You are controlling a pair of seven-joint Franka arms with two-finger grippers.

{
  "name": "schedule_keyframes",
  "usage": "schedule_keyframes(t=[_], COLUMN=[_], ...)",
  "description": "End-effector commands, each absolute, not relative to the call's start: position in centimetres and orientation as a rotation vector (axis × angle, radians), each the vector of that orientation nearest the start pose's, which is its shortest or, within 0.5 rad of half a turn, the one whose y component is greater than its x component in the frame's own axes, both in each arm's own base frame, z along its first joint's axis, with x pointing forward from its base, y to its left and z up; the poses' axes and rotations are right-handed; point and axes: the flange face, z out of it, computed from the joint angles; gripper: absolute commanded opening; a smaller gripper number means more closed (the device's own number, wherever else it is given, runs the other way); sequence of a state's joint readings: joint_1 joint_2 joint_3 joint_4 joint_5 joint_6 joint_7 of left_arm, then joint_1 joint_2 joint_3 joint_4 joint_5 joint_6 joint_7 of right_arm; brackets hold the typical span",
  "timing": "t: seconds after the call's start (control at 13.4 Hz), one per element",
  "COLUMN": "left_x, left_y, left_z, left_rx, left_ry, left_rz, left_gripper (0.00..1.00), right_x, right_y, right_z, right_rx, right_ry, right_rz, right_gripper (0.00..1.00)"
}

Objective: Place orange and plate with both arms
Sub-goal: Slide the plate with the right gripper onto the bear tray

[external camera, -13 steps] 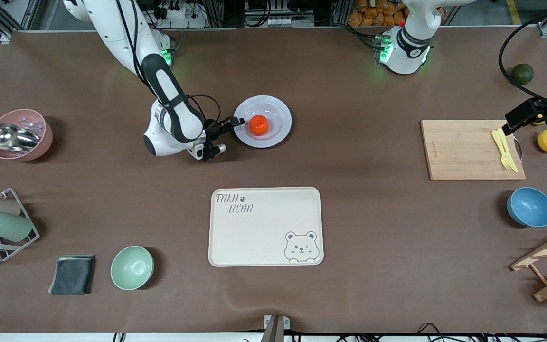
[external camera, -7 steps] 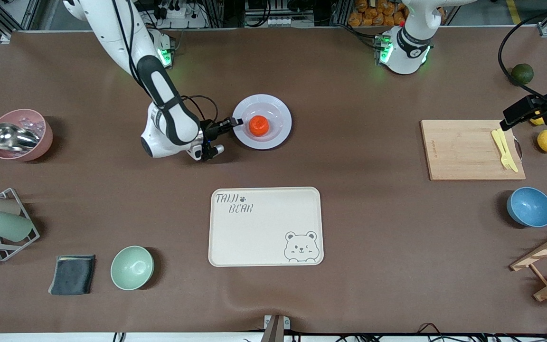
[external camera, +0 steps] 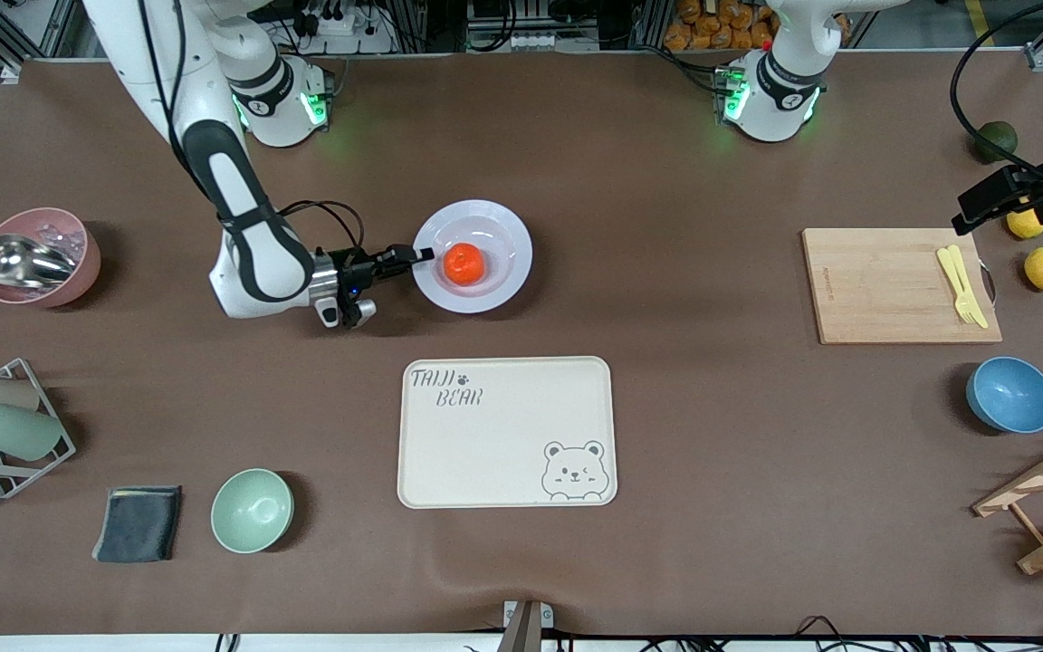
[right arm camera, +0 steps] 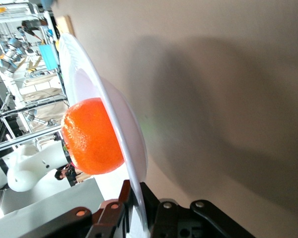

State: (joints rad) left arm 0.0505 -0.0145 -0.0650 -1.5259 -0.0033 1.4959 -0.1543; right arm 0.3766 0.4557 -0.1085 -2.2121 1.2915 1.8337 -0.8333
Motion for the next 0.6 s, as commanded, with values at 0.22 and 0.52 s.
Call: schedule_keyframes(t=[0.22, 0.52], left_x=[52.5, 52.5], left_y=[-0.8, -0.6], left_z=[64.4, 64.1], left_rx=[-3.153, -3.153], left_ry=[-0.219, -0.224], left_rz=[0.012, 0.019], left_gripper=[1.00, 1.00], right_x=[53.6, 58.6], right_y=[21.7, 23.9], right_z=[24.0, 24.8], right_rx=[-1.999, -2.041], right_ry=[-0.061, 0.046], right_rz=[0.348, 0.395], right_gripper=[0.00, 0.00])
